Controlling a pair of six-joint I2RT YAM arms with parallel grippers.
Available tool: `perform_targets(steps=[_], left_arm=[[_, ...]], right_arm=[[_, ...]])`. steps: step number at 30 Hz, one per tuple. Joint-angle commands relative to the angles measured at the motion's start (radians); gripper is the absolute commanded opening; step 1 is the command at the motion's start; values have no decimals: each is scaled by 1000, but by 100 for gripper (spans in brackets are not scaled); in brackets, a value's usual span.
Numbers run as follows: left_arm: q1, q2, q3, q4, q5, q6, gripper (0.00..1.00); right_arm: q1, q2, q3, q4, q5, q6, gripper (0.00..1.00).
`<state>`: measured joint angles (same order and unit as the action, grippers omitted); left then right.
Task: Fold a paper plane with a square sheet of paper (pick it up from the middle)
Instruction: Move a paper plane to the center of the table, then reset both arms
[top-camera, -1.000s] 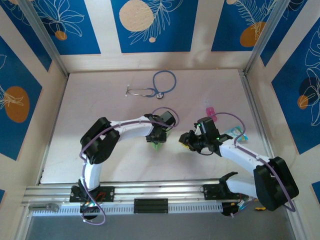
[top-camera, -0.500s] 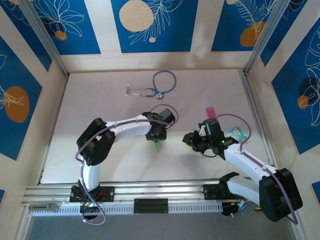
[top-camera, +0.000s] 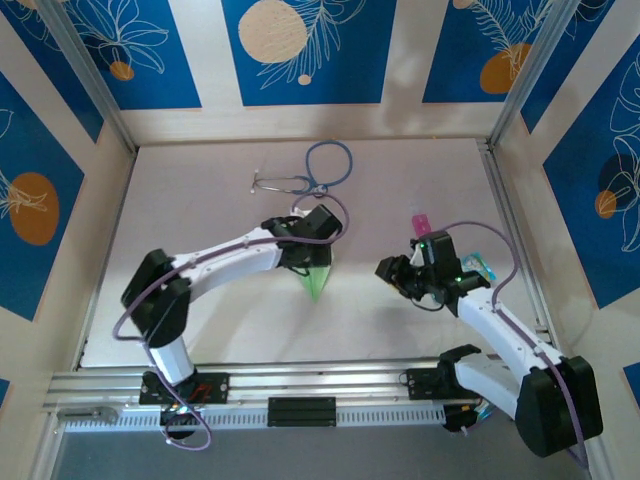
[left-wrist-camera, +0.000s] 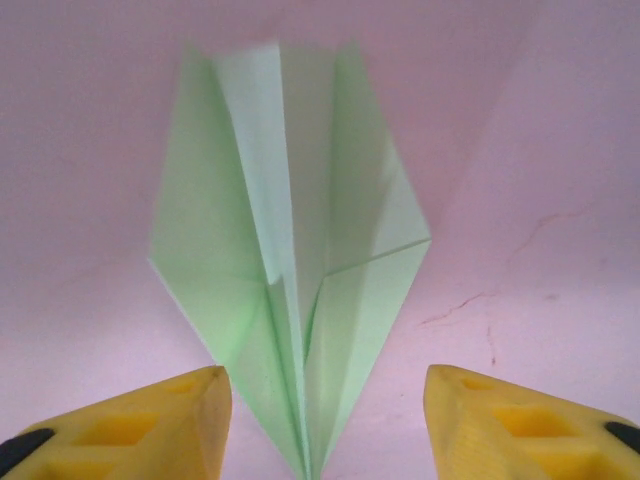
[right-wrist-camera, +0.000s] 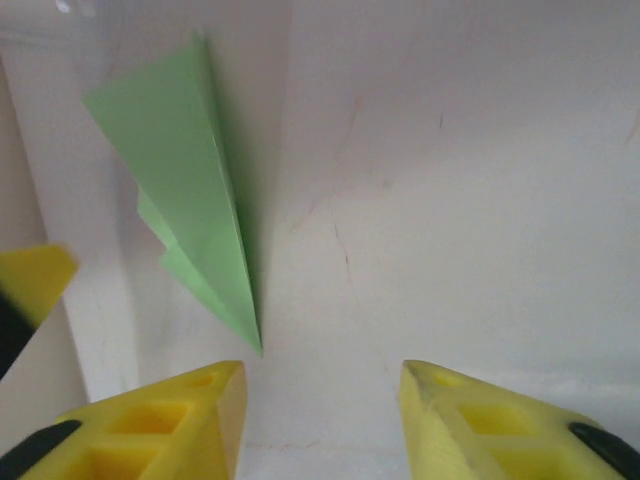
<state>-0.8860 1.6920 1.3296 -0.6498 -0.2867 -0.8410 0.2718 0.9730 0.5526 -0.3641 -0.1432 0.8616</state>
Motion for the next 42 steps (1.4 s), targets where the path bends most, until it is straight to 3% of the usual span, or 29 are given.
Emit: perform_targets(steps=[1,5,10,12,14,17,19,23,25,27,29,31,32,33,34,37,38,40,42], left_arm=[[4,-140,-64,17,-151,84,62],[40,-307,-207,84,-298,212,76],[239,-498,-437,228,-315,376,94],[337,-546,-513,280,-321,453,98],[435,-566,-564,320,-306,505,100],[607,-542,-643,431,-151,561,100],[676,-513,-670,481,-134,579,100],[719,-462,-719,679,-108,738,100],[721,-435,-771,837,-107,802,100],[723,-398,-828,1007,-101,851,100],[726,-350,-865,1138,-86,892,100],[729,-288,-900,1307,-64,913,100],[730,-268,-894,1341,-40,894,100],[735,-231,-901,1417,13,922,100],[737,-205,-879,1392,24,918,100],[768,-184,-883,1396,112,904,100],[789,-176,-929,1487,178,898,100],[795,-104,-1020,1758,167,893,100],[820,-144,-990,1629,115,831,100]], right_arm=[[-46,-24,109,-102,143,-176,48],[-95,23,148,-23,339,-379,53],[-139,143,107,231,546,-611,59],[-169,211,43,414,537,-690,60],[-197,265,7,540,447,-728,60],[-215,322,-37,719,300,-784,59],[-204,372,-96,903,279,-847,59],[-209,441,-130,1069,191,-854,57],[-216,466,-155,1132,207,-838,57],[-244,502,-211,1258,130,-840,57],[-232,566,-248,1419,176,-826,59],[-239,532,-191,1241,286,-775,62],[-251,561,-149,1215,351,-728,74],[-255,548,-154,1206,347,-728,95],[-254,546,-150,1190,363,-726,99],[-239,550,-157,1212,404,-728,99],[-240,547,-157,1208,402,-728,99],[-235,547,-160,1216,410,-732,99],[-232,549,-159,1216,418,-733,99]])
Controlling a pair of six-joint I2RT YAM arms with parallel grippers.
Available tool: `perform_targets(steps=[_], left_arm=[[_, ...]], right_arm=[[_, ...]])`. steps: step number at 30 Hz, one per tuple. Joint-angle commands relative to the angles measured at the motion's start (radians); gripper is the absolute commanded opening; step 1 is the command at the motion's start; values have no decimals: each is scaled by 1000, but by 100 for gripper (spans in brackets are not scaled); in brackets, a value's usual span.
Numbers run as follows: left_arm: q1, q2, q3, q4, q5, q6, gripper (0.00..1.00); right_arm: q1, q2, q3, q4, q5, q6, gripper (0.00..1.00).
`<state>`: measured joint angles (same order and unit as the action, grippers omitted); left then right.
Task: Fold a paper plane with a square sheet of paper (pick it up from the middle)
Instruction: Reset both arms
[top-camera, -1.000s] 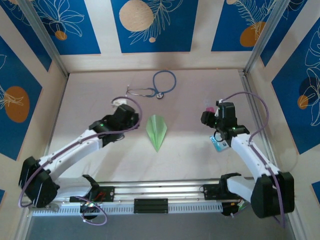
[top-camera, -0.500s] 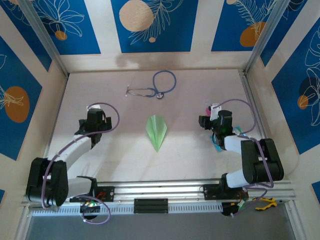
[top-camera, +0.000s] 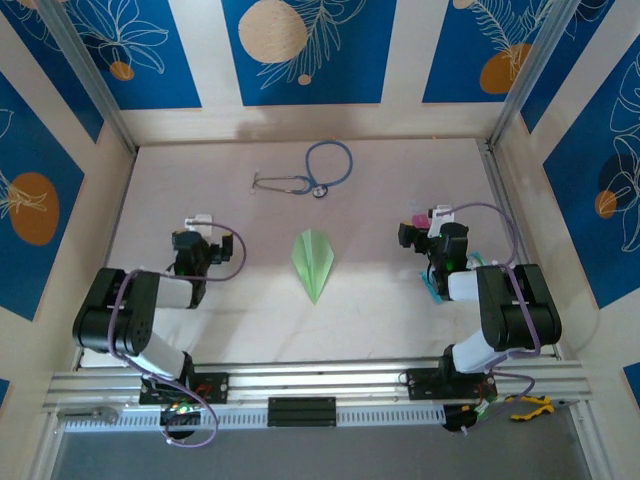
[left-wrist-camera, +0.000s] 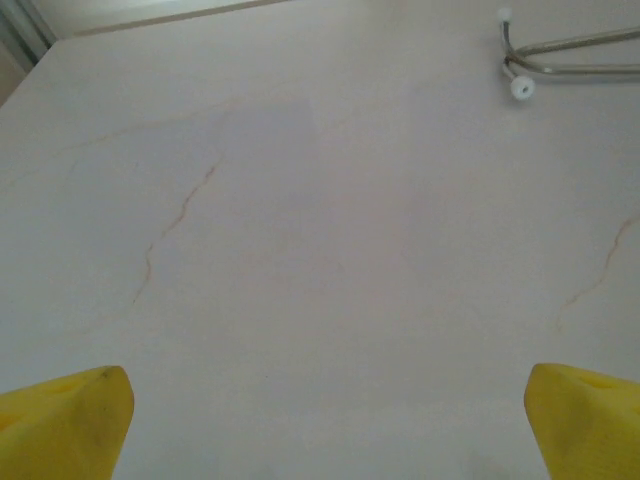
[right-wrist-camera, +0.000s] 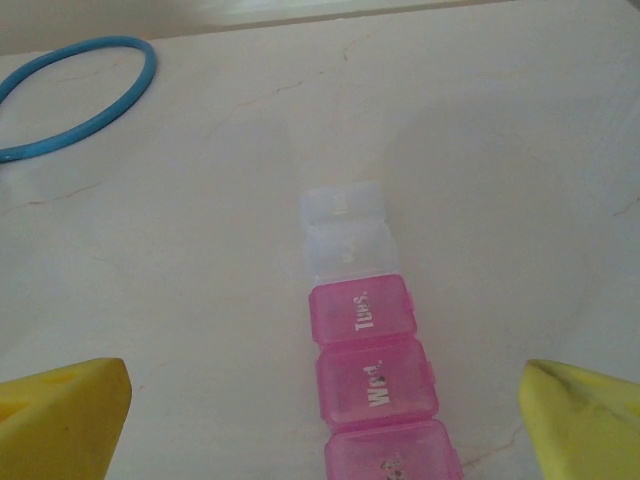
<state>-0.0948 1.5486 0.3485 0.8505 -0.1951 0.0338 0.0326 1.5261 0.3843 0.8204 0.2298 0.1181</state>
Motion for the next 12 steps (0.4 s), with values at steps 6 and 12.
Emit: perform_targets(steps=[6,12], left_arm=[[17,13,-3,139,-13,-29,100],[17,14,-3,144,-13,-27,100]], right_arm=[[4,-3,11,28,38,12,99],[1,-4,13,24,29,14,99]])
